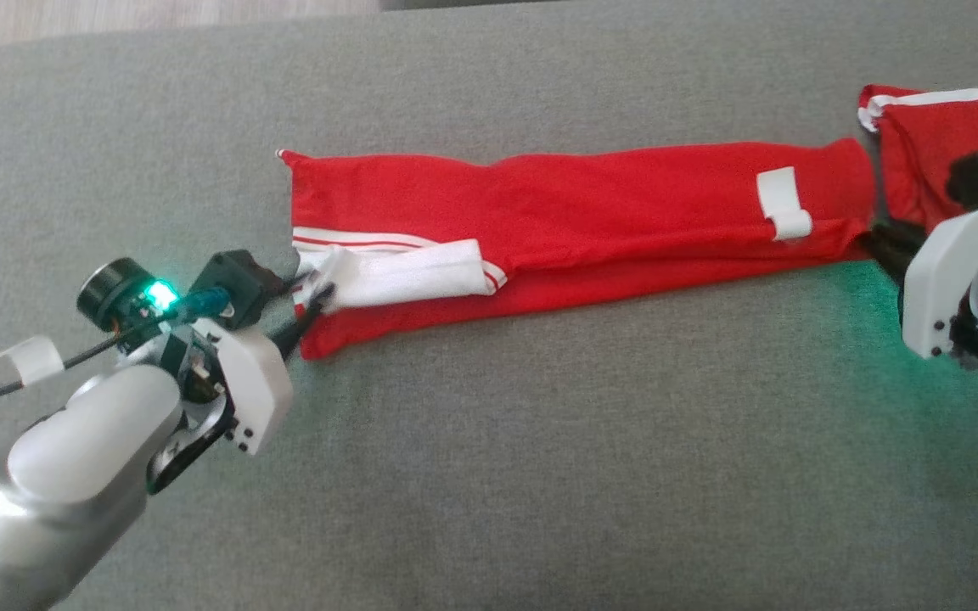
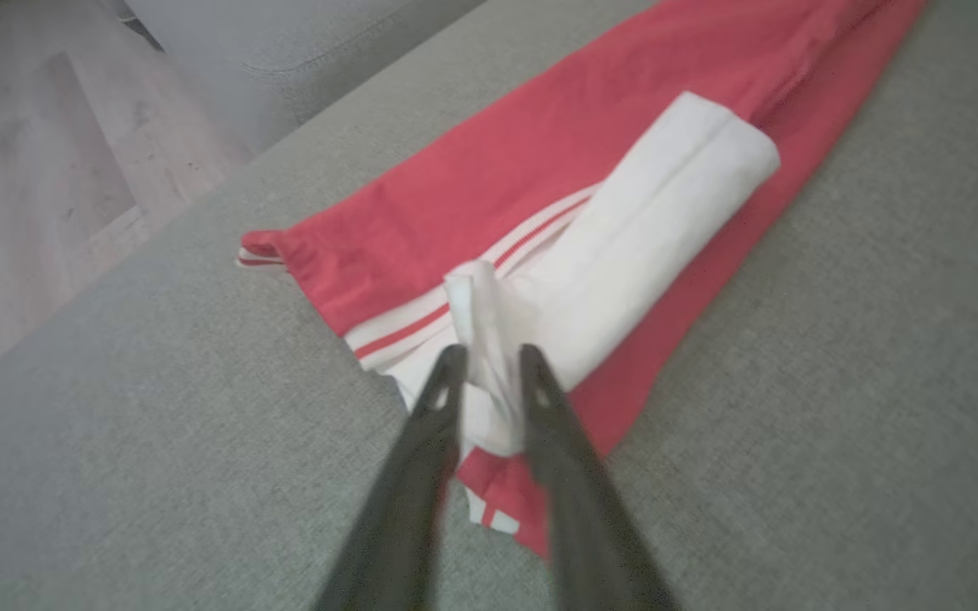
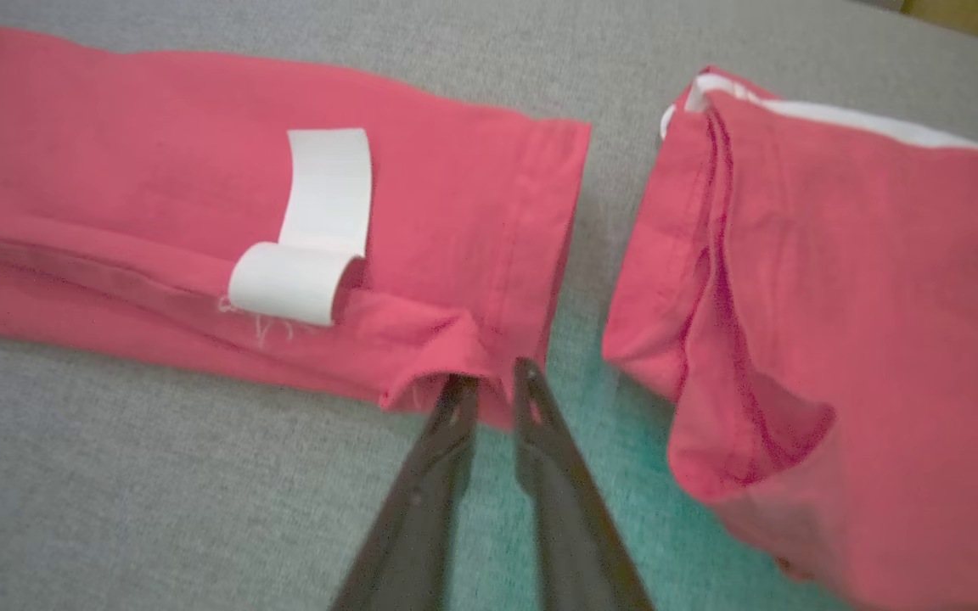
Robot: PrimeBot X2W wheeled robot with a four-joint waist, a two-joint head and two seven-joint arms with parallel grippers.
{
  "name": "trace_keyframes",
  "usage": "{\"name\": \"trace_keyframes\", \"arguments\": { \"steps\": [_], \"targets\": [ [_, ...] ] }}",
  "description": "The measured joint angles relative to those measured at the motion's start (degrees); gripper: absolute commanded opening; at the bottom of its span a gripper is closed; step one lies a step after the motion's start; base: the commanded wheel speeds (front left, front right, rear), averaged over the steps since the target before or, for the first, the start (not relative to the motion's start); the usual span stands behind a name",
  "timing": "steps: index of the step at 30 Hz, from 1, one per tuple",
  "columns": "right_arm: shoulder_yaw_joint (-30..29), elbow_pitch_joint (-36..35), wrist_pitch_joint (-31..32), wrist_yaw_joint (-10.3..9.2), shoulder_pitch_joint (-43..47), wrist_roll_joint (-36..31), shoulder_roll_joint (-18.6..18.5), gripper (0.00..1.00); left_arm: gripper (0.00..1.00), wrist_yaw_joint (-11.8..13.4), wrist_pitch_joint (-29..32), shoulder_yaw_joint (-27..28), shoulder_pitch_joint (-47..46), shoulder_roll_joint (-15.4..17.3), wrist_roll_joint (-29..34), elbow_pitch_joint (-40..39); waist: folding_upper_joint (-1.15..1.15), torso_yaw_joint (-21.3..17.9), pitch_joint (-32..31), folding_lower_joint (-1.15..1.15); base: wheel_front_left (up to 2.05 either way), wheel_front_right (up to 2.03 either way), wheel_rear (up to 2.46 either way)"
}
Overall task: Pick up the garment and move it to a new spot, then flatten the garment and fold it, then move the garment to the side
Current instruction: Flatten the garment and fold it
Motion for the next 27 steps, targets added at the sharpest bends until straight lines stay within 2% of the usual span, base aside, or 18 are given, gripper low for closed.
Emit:
{"name": "trace_keyframes", "arguments": {
  "steps": [6, 10, 13, 16, 21, 22, 27],
  "targets": [
    [-1.29, -0.49, 0.44, 0.00, 0.39, 3.22, -0.04, 1.00, 1.00, 4.91, -6.56, 3.45, 0.13, -2.81, -0.36, 3.24, 0.00, -0.75, -1.86, 0.00, 0.00, 0.00, 0.00],
    [-4.15, -1.38, -3.24, 0.00, -0.16, 4.44, 0.12, 1.00, 1.00, 8.45, -12.68, 7.04, 0.20, -5.03, -1.77, 4.87, 0.00, -1.20, -3.50, 0.00, 0.00, 0.00, 0.00],
    [-7.67, -1.67, -8.90, 0.00, -1.51, 4.68, 1.02, 1.00, 1.00, 10.95, -18.01, 10.24, 0.79, -6.86, -3.11, 5.58, 0.00, -1.43, -4.73, 0.00, 0.00, 0.00, 0.00],
    [-11.47, -1.76, -16.56, 0.00, -2.88, 3.47, 2.80, 1.00, 1.00, 13.17, -21.52, 13.67, 1.44, -8.37, -4.03, 5.52, 0.00, -1.46, -5.54, -0.01, 0.00, 0.00, 0.00],
    [-19.12, 0.21, -28.97, 0.00, -2.42, -0.14, 8.64, 1.00, 1.00, 16.66, -22.58, 23.23, 4.77, -10.70, -3.38, 0.57, 0.00, -1.13, -6.35, 0.00, 0.00, 0.00, 0.00],
    [-19.12, 0.21, -28.97, 0.00, -2.42, -0.14, 8.64, 1.00, 1.00, 16.66, -22.58, 23.23, 4.77, -10.70, -3.38, 0.57, 0.00, -1.13, -6.35, 0.00, 0.00, 0.00, 0.00],
    [-28.02, 0.58, -32.07, 0.00, 3.13, -8.46, 15.26, 1.00, 1.00, 17.40, -22.98, 33.60, 13.32, -14.19, 2.67, -6.76, 0.00, -0.81, -7.06, 0.00, 0.00, 0.00, 0.00]
  ]
}}
